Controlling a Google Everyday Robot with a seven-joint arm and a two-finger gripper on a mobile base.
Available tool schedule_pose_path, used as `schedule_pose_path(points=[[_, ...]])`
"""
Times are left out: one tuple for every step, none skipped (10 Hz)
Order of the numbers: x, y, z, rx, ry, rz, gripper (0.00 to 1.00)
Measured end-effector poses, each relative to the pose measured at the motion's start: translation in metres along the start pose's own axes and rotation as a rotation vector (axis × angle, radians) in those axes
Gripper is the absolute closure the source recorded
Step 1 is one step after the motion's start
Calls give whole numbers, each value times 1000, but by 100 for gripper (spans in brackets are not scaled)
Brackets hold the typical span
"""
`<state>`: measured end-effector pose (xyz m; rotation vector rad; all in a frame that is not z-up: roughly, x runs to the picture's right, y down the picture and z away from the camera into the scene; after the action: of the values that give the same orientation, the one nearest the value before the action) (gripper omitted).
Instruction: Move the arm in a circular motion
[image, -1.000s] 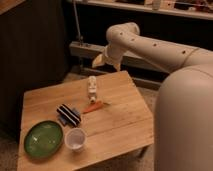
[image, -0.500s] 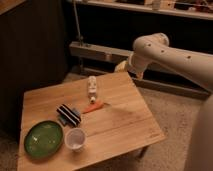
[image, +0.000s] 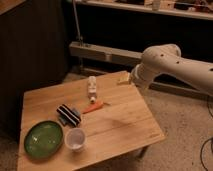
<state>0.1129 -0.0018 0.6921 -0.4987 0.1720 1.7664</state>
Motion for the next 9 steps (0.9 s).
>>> schedule_pose_path(points=[[24, 24, -1, -8, 45, -40, 20], [44, 48, -2, -17, 86, -78, 20], [59, 66, -2, -24, 120, -109, 20], [83, 95, -4, -40, 173, -160, 20], [101, 121, -3, -57, 220, -211, 20], [114, 146, 1, -75, 262, -256, 20], [126, 184, 8, -111, 323, -325, 20], [132, 208, 14, -140, 368, -370, 20], [135, 229, 20, -169, 408, -408, 20]])
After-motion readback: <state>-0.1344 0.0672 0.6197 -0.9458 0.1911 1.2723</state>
